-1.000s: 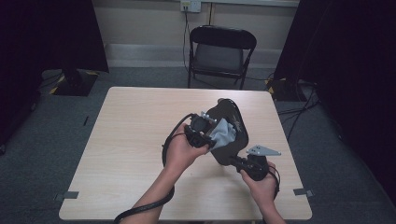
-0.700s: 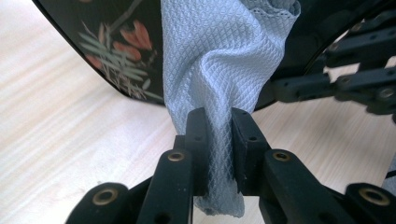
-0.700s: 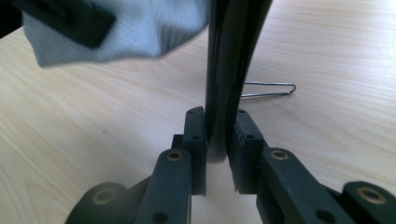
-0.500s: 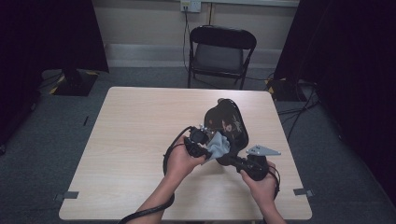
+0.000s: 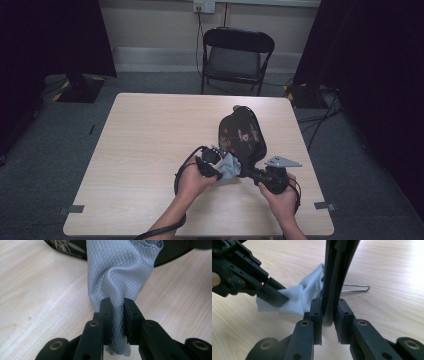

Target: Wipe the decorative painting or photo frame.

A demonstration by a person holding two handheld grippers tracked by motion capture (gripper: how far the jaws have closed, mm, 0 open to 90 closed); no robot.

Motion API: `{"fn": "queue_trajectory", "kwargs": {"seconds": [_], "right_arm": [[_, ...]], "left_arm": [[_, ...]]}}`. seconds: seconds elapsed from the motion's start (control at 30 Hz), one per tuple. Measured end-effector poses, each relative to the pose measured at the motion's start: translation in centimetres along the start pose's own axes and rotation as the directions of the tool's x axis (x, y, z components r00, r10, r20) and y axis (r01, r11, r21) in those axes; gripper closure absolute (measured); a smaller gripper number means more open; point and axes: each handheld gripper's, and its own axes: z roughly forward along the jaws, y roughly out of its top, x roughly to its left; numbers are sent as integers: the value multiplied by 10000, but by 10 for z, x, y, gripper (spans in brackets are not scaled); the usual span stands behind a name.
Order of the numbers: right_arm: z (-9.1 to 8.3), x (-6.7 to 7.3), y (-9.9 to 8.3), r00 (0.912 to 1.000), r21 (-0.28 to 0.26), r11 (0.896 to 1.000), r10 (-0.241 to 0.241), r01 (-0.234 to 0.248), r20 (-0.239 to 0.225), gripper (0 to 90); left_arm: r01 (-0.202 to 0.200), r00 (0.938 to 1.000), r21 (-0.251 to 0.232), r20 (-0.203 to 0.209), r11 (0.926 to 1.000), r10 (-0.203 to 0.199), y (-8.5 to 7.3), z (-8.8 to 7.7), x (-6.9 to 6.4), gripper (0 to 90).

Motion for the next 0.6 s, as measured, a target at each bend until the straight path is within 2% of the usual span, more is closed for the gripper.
{"fn": "queue_trajectory", "kwargs": {"seconds": [0.2,0.33,0.37,0.43,0.6], "right_arm": [[-3,0,0,10000,-57,10000,-37,37,10,767],[-5,0,-1,10000,-50,10000,-54,55,11,758],[-5,0,-1,10000,-37,10000,-58,58,-1,758],[-6,0,-2,10000,-33,10000,-77,77,5,761],[-6,0,-2,10000,-21,10000,-20,20,-16,786]], "left_arm": [[-23,10000,339,-94,9994,26,-9,10,1,786],[-1,10000,317,-49,9995,2,-10,9,2,787],[1,10000,366,-60,9993,1,-10,7,2,787],[80,10000,132,25,9999,-80,-8,1,1,787],[-102,9999,-288,42,9995,104,1,-23,-2,786]]}}
